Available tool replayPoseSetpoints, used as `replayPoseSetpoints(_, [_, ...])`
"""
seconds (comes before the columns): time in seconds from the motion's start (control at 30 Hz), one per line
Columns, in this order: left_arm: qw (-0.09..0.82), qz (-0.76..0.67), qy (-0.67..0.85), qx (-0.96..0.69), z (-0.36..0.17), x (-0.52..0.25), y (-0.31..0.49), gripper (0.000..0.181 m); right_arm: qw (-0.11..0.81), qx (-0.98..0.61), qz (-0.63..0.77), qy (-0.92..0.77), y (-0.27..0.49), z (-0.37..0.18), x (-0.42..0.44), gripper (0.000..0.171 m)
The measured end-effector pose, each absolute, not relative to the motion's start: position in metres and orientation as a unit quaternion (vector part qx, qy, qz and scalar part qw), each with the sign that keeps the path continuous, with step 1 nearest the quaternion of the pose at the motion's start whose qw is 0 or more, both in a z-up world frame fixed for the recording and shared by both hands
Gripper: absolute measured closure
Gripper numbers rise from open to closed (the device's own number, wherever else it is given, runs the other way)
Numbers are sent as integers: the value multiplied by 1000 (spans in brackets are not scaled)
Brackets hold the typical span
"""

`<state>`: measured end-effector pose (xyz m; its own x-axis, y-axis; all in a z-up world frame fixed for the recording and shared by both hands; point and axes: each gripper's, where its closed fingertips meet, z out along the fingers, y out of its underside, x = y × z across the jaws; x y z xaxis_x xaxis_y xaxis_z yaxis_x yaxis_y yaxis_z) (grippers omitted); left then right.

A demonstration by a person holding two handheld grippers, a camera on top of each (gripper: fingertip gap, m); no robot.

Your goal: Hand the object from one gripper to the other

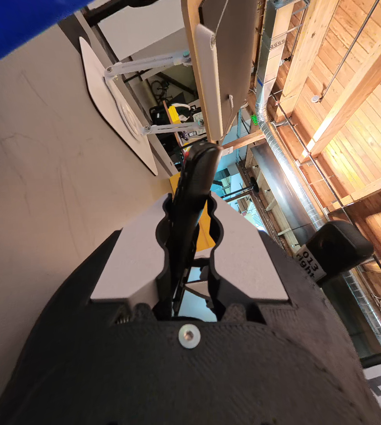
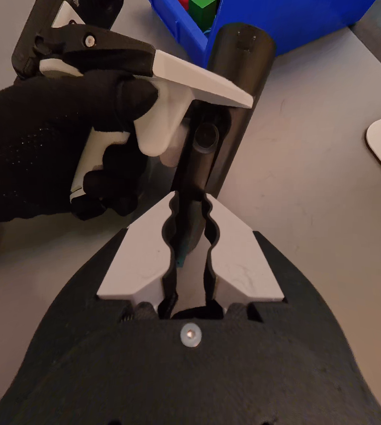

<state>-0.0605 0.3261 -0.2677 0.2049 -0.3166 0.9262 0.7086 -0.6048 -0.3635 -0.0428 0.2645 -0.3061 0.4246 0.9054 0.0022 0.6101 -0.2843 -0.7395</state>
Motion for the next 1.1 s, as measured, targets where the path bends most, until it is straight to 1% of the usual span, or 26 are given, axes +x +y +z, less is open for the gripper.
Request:
replayPoseSetpoints(0.27, [431, -615, -149, -643, -263, -73, 330, 152, 348, -773, 222, -481, 267, -309, -48, 154])
replayPoseSetpoints(0.83, [440, -591, -198, -646, -273, -83, 335, 153, 357, -787, 219, -454, 277, -307, -62, 153])
replayPoseSetpoints(0.93, [439, -592, -203, -645, -274, -85, 336, 153, 362, -786, 224, -448, 275, -308, -64, 145])
replayPoseSetpoints(1.0, [438, -593, -203, -645, -274, -85, 335, 153, 369, -783, 215, -452, 275, -308, -64, 144])
replayPoseSetpoints(1.1, [436, -594, -200, -646, -274, -83, 335, 153, 383, -778, 200, -456, 277, -309, -61, 153])
